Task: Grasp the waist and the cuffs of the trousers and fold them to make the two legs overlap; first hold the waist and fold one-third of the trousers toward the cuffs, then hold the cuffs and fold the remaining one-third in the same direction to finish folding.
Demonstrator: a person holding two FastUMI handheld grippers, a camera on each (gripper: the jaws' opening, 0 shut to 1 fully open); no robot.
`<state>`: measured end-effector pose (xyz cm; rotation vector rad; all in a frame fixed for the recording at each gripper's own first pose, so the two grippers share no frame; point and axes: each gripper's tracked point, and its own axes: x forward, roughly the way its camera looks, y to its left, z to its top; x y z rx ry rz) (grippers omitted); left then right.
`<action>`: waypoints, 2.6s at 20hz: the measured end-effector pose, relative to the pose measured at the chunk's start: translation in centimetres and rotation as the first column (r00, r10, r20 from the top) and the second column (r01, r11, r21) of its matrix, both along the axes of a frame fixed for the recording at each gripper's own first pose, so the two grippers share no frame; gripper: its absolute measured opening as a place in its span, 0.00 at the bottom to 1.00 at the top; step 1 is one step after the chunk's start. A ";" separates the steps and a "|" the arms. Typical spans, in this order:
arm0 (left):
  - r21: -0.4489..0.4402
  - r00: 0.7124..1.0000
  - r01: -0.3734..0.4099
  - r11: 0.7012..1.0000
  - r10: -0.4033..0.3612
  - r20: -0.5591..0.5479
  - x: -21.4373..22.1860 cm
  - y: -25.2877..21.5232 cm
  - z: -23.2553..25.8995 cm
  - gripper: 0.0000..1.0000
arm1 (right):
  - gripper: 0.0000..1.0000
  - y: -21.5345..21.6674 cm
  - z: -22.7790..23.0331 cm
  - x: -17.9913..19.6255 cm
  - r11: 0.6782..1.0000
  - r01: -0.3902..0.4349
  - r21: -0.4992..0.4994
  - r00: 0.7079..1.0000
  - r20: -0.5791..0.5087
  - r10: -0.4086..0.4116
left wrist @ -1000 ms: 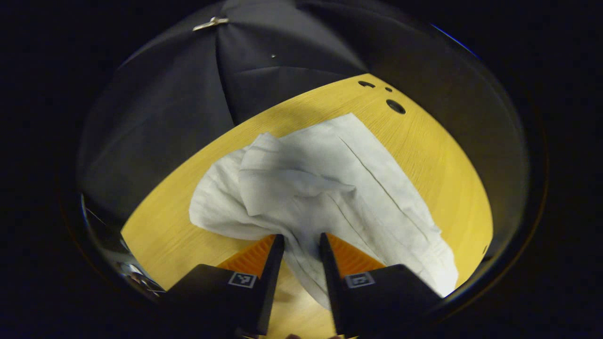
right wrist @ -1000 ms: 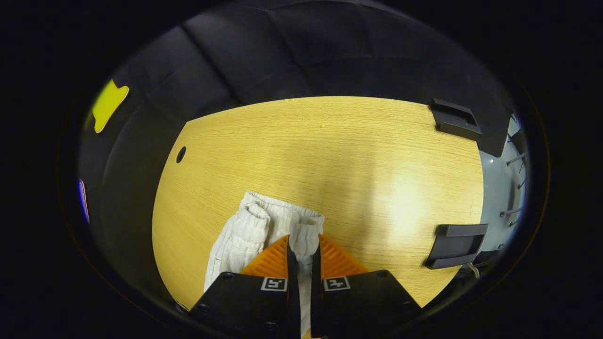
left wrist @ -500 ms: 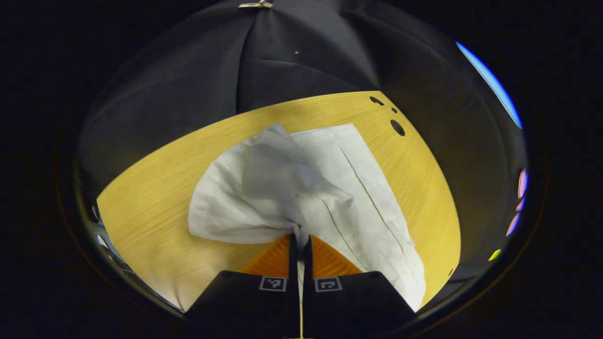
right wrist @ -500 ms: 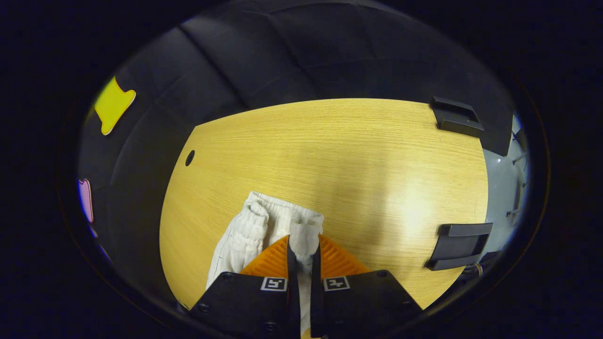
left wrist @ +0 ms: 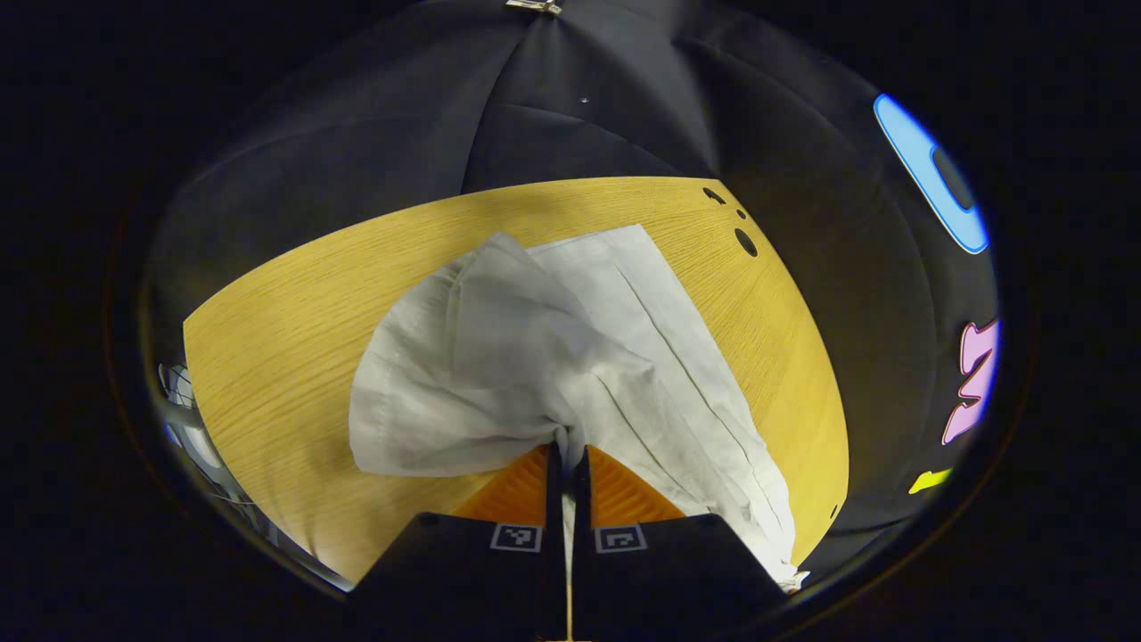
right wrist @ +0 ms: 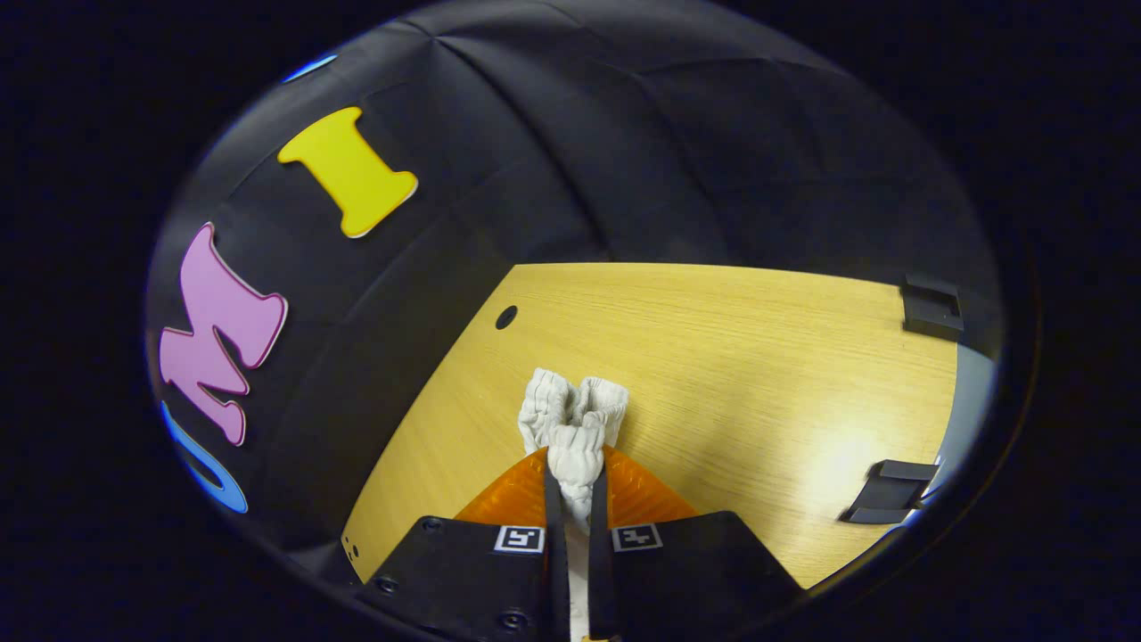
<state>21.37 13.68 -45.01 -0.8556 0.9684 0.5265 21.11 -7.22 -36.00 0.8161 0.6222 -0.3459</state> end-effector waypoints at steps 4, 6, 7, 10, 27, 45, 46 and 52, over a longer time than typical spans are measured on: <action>0.015 1.000 0.015 1.000 -0.015 -0.014 -0.1 0.1 0.1 0.08 | 0.12 6.1 4.3 1.7 0.970 -0.194 -0.149 0.975 0.081 0.208; 0.025 0.999 0.022 0.999 -0.022 -0.024 -0.1 0.1 0.0 0.08 | 0.13 9.5 6.2 1.9 0.944 -0.270 -0.189 0.949 0.115 0.295; 0.029 0.999 0.022 0.999 -0.021 -0.028 -0.1 0.1 0.0 0.08 | 0.13 12.2 7.3 1.6 0.918 -0.330 -0.220 0.923 0.129 0.363; 0.034 0.999 0.028 0.999 -0.027 -0.027 0.1 0.0 0.0 0.07 | 0.12 18.5 8.6 0.7 0.838 -0.461 -0.293 0.846 0.139 0.514; 0.032 0.999 0.015 0.999 -0.014 -0.031 0.0 -0.1 0.0 0.08 | 0.31 37.9 -4.6 -9.2 0.275 -0.911 -0.308 0.323 -0.116 0.939; 0.096 0.998 -0.013 0.995 0.007 0.066 1.2 0.2 1.5 0.06 | 0.89 22.5 3.8 -8.8 0.648 -0.760 0.047 0.647 0.151 0.747; 0.115 0.996 0.003 0.993 -0.014 0.093 1.5 0.0 2.5 0.06 | 0.89 21.1 3.9 -8.7 0.662 -0.748 0.048 0.660 0.153 0.735; 0.181 0.977 0.013 0.983 -0.051 0.207 3.0 -1.1 7.0 0.06 | 0.89 15.9 5.0 -6.2 0.706 -0.705 0.063 0.704 0.181 0.687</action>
